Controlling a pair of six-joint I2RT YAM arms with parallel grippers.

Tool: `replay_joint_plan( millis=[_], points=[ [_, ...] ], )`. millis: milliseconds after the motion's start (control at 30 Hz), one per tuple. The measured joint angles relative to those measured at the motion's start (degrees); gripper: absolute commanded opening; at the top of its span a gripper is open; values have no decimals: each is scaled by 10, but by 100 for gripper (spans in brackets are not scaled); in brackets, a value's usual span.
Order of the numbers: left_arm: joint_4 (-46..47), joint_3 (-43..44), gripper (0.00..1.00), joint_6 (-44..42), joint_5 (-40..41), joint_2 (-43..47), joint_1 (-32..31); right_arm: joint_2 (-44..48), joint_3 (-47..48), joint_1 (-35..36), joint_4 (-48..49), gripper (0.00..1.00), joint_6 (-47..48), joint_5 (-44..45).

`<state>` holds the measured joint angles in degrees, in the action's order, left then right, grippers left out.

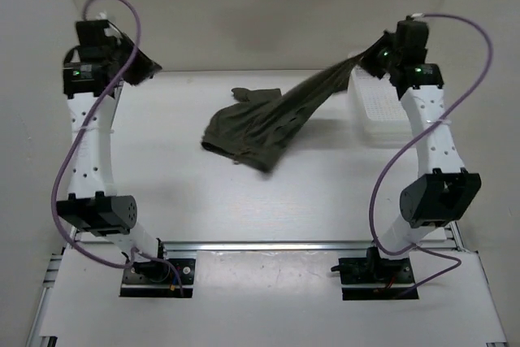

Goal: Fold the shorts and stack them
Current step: Flatten the shorts out

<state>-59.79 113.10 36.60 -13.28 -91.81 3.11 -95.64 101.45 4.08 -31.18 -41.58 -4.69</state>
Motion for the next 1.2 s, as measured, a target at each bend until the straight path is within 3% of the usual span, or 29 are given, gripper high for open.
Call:
replay_joint_plan(
  millis=[67,133,333,467,533,600,667,700,833,933,1200],
  points=[
    [1,84,10,-10,-1,3,14,18,46,-9,6,0,0,-4],
    [2,91,10,-16,-7,37,19,55,43,-14,9,0,3,-5],
    [31,-174,10,-21,-40,187,1,193,-161,-13,22,0,17,-9],
    [41,-314,10,-15,-43,171,-56,193,-277,-15,1,0,24,-8],
    [43,-352,10,-9,-37,141,-91,181,-299,-15,-13,0,30,-5],
    [43,-361,17,-1,-32,114,-130,178,-303,-15,-23,0,35,-4],
    [50,-352,30,2,-30,90,-168,182,-303,-15,-17,0,41,-2],
    [51,-339,48,4,-31,73,-187,184,-303,-15,-17,0,44,-1],
    [66,-237,88,6,-35,-48,-255,190,-303,-15,-18,0,49,1],
    [80,-149,95,8,-39,-166,-293,193,-303,-15,-19,0,54,2],
    [72,22,99,16,-46,-406,-328,195,-299,-21,-25,0,62,5]
  ],
)
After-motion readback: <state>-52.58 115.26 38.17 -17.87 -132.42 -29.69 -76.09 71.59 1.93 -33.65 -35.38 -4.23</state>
